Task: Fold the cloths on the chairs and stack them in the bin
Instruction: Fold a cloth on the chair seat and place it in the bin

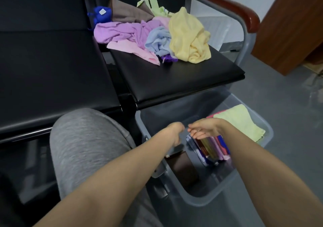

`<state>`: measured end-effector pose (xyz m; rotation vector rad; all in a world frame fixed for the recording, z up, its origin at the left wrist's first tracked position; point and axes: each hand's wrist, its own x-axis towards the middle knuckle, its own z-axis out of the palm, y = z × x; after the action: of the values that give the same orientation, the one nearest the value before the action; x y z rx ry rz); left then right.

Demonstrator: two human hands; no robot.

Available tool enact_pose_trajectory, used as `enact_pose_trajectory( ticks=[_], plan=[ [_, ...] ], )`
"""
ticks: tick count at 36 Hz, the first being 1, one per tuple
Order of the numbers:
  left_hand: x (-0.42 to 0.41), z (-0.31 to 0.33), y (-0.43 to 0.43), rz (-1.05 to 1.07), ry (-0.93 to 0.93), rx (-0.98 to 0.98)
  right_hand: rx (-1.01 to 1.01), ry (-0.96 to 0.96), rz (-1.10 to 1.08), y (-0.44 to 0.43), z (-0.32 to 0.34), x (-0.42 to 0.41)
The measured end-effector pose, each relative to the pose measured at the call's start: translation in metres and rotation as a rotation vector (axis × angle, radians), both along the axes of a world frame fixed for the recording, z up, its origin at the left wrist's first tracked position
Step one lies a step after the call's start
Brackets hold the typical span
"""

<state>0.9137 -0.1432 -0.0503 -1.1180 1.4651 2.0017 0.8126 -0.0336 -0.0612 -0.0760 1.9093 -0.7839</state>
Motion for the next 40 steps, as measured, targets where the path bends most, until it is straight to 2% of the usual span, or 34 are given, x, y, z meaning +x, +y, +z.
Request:
enact_pose_trajectory(
  ticks=[4, 9, 13, 16, 19, 25, 29, 34, 40],
  plan=[
    [-0.019, 0.019, -0.008, -0.007, 0.119, 0.025, -0.114, -0.068, 0.070, -0.015, 0.031, -0.008],
    [-0.032, 0.064, -0.026, -0.047, 0.278, 0.052, -0.210, 0.049, 0.063, -0.038, 0.082, -0.023],
    [-0.046, 0.103, -0.058, -0.002, 0.385, 0.036, -0.295, 0.193, 0.067, -0.070, 0.122, -0.030],
    [-0.055, 0.120, -0.085, 0.028, 0.461, -0.082, -0.402, 0.308, 0.022, -0.093, 0.135, -0.039],
    [-0.065, 0.126, -0.111, 0.033, 0.519, -0.279, -0.452, 0.435, -0.057, -0.115, 0.139, -0.049],
    [-0.083, 0.122, -0.162, 0.037, 0.558, -0.790, -0.411, 0.676, -0.122, -0.151, 0.134, -0.069],
    [-0.102, 0.124, -0.190, -0.015, 0.529, -1.009, -0.414, 0.755, -0.130, -0.175, 0.134, -0.081],
    [-0.133, 0.119, -0.207, -0.105, 0.488, -1.136, -0.431, 0.885, -0.076, -0.198, 0.133, -0.096],
    [-0.168, 0.110, -0.208, -0.113, 0.514, -1.072, -0.537, 0.889, -0.178, -0.196, 0.104, -0.109]
  ],
)
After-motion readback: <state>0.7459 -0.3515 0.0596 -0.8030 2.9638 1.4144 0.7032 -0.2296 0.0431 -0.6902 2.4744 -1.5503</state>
